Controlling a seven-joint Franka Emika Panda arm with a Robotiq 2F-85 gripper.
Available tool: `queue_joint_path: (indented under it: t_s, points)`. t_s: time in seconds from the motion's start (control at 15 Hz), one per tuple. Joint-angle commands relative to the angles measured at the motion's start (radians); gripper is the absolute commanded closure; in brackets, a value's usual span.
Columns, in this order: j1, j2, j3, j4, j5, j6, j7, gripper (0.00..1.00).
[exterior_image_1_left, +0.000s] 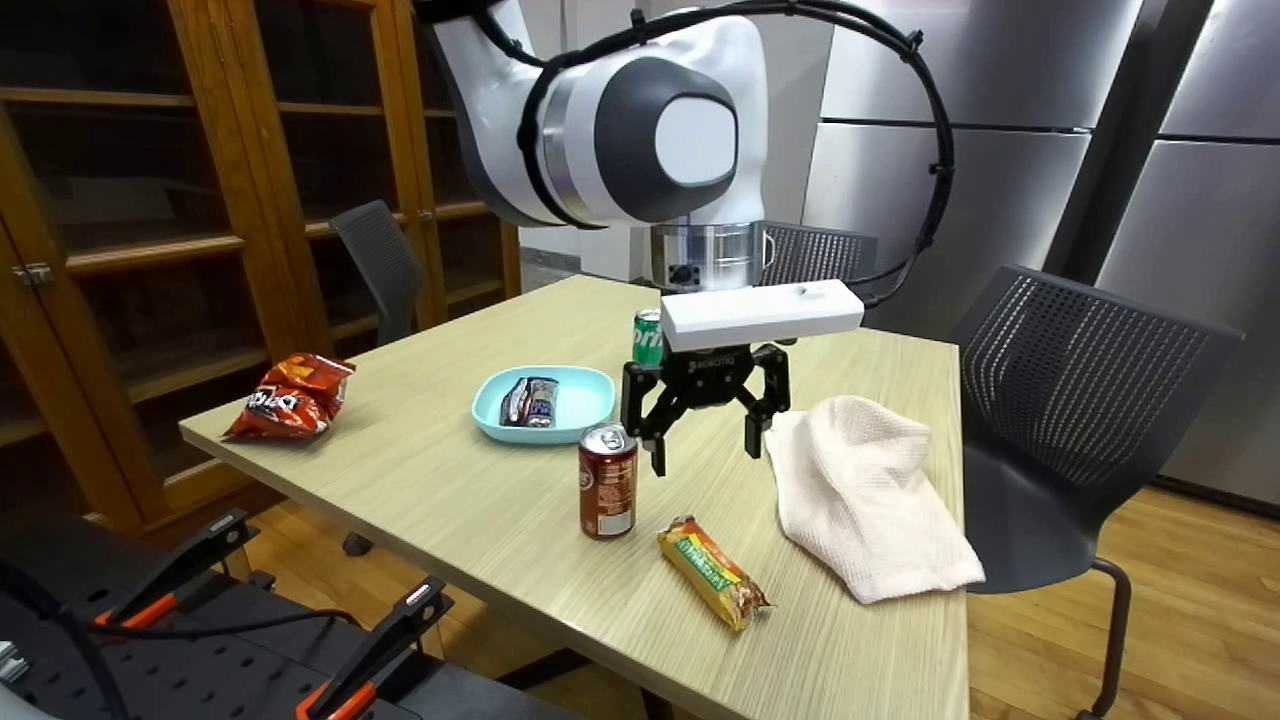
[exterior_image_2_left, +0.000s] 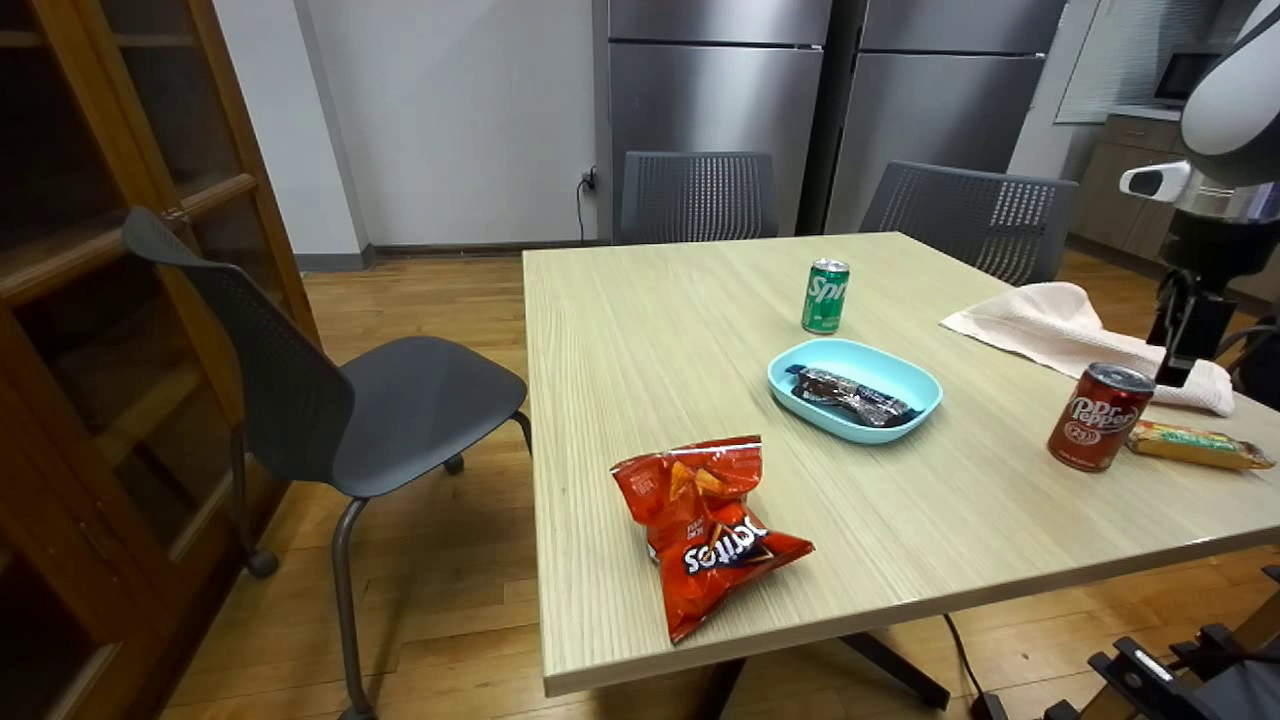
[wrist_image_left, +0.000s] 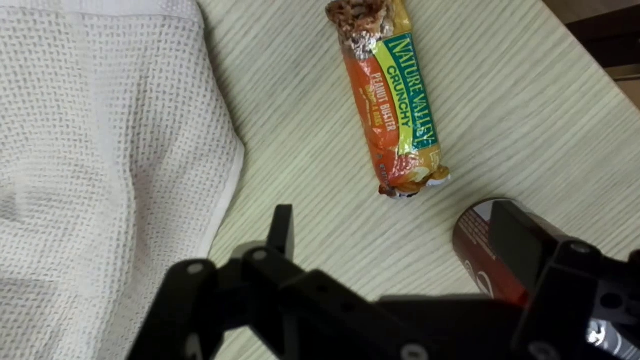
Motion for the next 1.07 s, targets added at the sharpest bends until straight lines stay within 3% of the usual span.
queue_joint_path:
  t_s: [0.0, 0.53, 1.0]
  points:
    - [-0.018, -0.002, 0.017, 0.002, -0.014, -0.002, 0.011, 0.0]
    - [-0.028, -0.01, 0.001, -0.03, -0.057, 0.027, -0.022, 0.0]
    - [-0.079, 0.043, 0.009, -0.04, -0.094, 0.094, -0.064, 0.0]
